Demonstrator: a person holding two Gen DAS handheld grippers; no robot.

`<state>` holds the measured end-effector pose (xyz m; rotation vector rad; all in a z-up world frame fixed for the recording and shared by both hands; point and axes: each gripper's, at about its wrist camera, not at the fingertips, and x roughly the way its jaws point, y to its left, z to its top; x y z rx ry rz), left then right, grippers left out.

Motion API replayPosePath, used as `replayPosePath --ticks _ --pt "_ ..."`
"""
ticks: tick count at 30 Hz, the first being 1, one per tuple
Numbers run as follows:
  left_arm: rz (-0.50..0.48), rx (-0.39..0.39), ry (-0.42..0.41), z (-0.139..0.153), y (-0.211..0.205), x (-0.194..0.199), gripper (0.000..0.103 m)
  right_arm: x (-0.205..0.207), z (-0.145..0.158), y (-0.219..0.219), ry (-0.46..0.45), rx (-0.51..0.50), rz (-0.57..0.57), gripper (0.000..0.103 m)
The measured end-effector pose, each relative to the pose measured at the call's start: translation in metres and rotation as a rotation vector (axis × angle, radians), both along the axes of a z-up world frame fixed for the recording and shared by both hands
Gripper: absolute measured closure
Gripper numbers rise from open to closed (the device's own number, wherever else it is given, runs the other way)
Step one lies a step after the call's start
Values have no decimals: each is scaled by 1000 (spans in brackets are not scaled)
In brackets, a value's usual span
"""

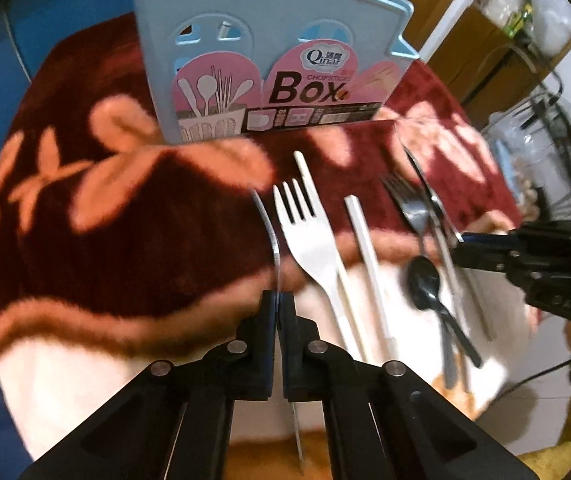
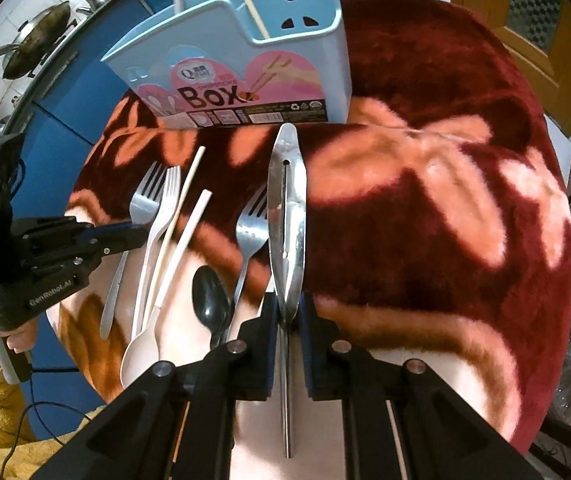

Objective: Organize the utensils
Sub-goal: 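Grasp a metal fork with the left tool while the right tool grasps the silver slotted server, then carry the metal fork into the blue box with the left tool while the right tool inserts the server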

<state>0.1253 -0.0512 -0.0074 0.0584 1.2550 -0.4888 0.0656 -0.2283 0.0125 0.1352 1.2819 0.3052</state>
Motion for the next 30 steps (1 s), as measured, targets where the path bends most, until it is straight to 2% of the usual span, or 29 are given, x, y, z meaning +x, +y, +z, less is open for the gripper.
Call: replayPosePath --ticks 5,9,13,18,22,30 --pt "16 -60 -37 5 11 -18 101 -14 8 1 -69 42 0 91" --pt "39 -80 -176 22 18 -32 101 -25 21 0 -169 57 -12 91" --pt "61 -149 -265 45 27 -36 101 -33 32 0 -266 86 -31 91" --pt "81 -172 -380 68 29 -25 101 -35 51 0 -396 137 -64 91" --pt "111 -190 -434 83 35 -11 101 -25 66 5 -475 160 -81 91" --pt "190 -233 -589 123 46 17 101 -3 84 1 -577 220 -126 91"
